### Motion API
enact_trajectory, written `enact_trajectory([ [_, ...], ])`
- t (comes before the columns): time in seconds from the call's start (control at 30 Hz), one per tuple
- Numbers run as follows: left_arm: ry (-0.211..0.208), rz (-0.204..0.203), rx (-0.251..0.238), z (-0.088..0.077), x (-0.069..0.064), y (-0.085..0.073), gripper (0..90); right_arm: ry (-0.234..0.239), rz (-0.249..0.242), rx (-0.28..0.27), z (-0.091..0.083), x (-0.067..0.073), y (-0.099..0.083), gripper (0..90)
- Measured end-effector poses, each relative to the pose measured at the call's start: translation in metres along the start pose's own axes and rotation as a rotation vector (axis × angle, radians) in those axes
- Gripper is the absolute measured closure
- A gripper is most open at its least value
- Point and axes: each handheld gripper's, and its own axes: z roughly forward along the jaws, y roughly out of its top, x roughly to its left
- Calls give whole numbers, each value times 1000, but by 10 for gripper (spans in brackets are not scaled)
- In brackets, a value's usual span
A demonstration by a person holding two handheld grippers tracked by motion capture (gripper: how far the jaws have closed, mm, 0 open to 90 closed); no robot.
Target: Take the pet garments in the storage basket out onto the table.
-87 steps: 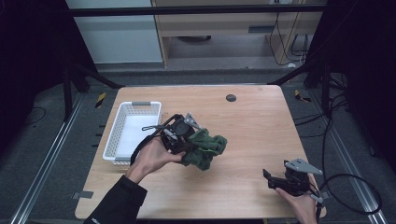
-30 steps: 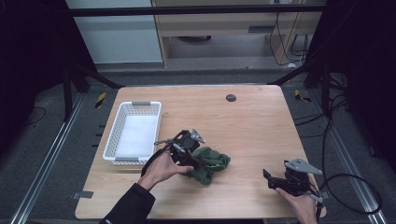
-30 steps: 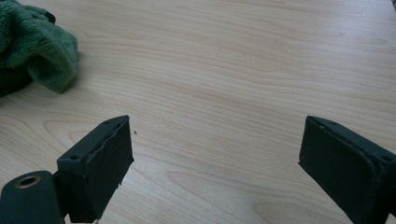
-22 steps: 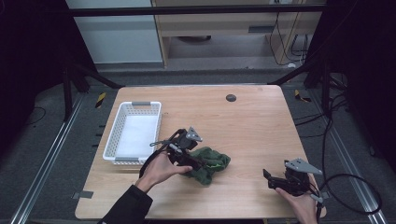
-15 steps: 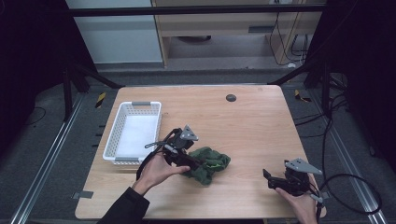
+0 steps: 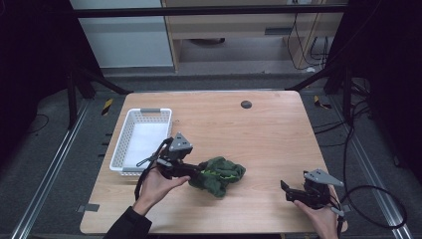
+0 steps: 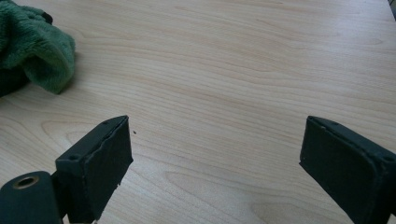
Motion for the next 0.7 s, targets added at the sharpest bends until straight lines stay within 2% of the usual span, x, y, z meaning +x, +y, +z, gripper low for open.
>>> enact_trajectory([
  [0.2, 23, -17, -54, -14, 5, -13, 268, -2, 0, -1, 0, 0, 0, 89],
  [0.33, 40, -31, -71, -20, 8, -23, 272, -3, -1, 0, 0, -1, -1, 89],
  [0.5, 85, -65, -95, -30, 16, -47, 274, -4, -4, 0, 0, 0, -1, 88],
  [0.7, 105, -102, -120, -38, 22, -69, 278, -8, -9, 1, 1, -1, -2, 87],
])
